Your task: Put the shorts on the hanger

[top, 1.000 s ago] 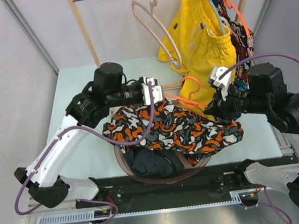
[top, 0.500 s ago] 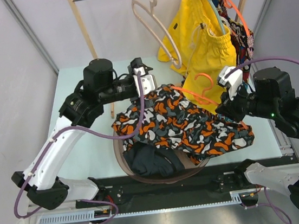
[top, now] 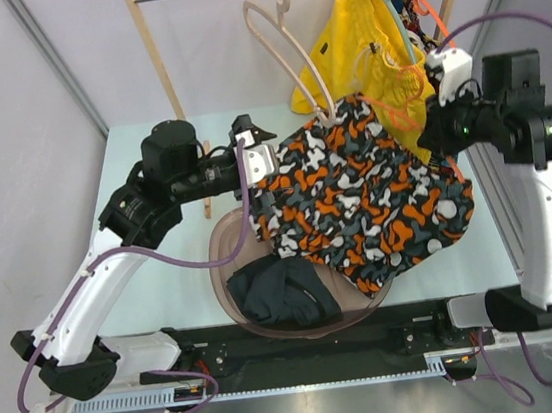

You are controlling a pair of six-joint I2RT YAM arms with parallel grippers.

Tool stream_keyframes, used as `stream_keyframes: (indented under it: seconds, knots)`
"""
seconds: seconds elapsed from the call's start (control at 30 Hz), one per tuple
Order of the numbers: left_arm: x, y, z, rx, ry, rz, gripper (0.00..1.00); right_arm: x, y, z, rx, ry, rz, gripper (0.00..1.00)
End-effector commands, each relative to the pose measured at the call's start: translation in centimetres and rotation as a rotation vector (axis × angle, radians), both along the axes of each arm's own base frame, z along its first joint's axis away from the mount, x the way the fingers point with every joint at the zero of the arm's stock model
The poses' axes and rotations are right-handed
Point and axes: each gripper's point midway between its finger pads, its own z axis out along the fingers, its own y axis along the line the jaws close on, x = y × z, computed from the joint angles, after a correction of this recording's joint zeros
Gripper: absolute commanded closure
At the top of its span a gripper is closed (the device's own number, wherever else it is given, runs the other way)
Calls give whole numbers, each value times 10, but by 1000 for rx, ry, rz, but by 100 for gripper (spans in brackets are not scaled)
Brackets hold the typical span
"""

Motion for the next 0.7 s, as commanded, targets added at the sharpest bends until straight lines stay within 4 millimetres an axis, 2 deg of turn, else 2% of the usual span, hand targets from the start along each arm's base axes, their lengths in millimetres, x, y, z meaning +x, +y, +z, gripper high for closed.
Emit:
stream_keyframes:
  seconds: [0.0, 0.03, 0.1, 0.13, 0.3, 0.5, 0.67]
  knots:
    - [-12, 6, 1, -69, 65, -4, 0, 8, 6, 44, 74, -112, 60, 100]
    - [-11, 7, -9, -60, 86, 1, 0, 16, 8, 55, 81, -144, 69, 100]
    - [-14, 9, -14, -65, 107, 2, 0, 25, 10, 64, 85, -170, 80, 100]
    - [-14, 8, -20, -62, 123, 3, 0, 37, 11, 66, 90, -177, 80, 100]
    - [-18, 10, -28, -65, 152, 0, 0, 68, 17, 102, 156, -293, 62, 100]
    - [-18, 11, -38, -55, 168, 4, 0, 104, 27, 123, 273, -356, 29, 100]
    - [-19, 15, -46, -54, 183, 12, 0, 124, 32, 140, 324, -423, 14, 100]
